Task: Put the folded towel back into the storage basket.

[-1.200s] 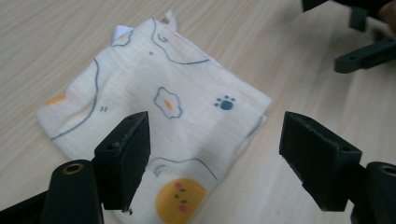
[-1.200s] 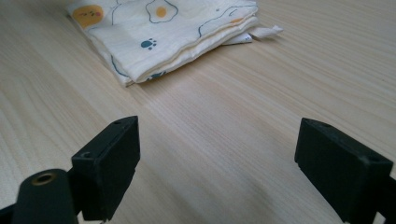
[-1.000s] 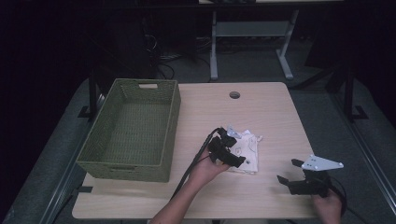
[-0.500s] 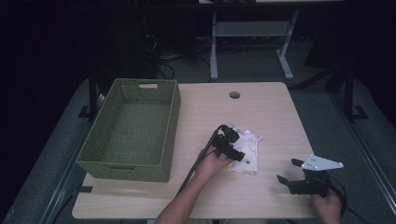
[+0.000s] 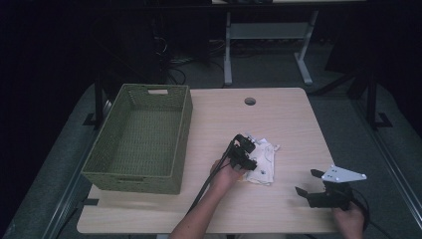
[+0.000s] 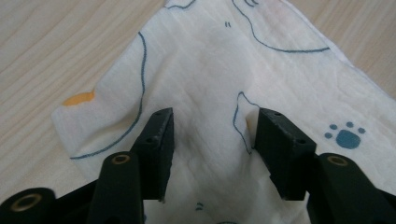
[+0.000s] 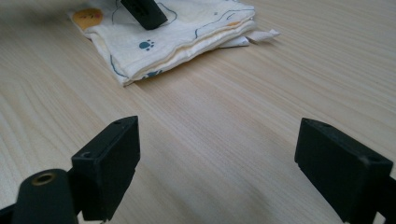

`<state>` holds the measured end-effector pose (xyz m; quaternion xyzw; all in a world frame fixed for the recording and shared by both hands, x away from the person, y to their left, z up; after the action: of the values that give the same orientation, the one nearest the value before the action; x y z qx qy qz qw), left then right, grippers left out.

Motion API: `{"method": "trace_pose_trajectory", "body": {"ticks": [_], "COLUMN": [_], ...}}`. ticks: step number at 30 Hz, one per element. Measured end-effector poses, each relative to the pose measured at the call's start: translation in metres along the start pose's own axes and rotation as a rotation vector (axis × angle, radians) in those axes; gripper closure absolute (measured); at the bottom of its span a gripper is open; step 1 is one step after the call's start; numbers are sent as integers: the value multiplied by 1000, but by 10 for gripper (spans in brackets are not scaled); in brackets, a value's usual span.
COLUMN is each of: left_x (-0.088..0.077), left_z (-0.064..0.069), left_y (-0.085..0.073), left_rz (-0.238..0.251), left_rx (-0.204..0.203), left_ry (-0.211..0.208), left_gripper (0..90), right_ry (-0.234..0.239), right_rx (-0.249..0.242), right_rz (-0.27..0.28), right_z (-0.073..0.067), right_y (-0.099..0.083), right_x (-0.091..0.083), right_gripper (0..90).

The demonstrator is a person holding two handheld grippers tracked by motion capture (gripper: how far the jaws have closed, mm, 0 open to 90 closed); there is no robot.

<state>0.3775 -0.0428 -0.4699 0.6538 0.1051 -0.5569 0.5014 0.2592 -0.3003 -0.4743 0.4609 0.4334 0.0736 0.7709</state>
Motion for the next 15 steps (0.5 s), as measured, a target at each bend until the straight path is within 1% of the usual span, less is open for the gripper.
{"method": "trace_pose_trajectory", "body": {"ticks": [4,9,10,12,15], "left_x": [-2,-4,-5,-6,-7], "left_z": [1,1,2,3,3], "left_y": [-3,-6,-6,-7,-8], "left_rz": [10,6,2,-5,-5], "left_rx": [14,27,36,41,44], "left_ry": [-4,-9,-11,-10,-7], "left_gripper": [561,655,675,716,740], "right_ry": [1,-2,-2,-3,-2], "right_rx": [-3,-6,-5,-4,-6], "right_rz": [0,-5,-5,-6,-6], "right_z": [-1,-1,0,0,-1], "right_y": [0,0,0,0,0], "right_x": [0,0,1,1,1], "right_gripper": [137,137,137,137,137]}}
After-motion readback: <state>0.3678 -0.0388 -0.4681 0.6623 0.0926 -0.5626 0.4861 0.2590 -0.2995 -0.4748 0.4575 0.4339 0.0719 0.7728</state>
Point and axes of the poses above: each handheld gripper's, and its own axes: x roughly forward along the jaws, y roughly out of its top, z roughly to its right, the point moved 2 cm from there along x, roughly forward along the jaws, and after that the axes turned 14 degrees about -x, right-handed, at the moved point
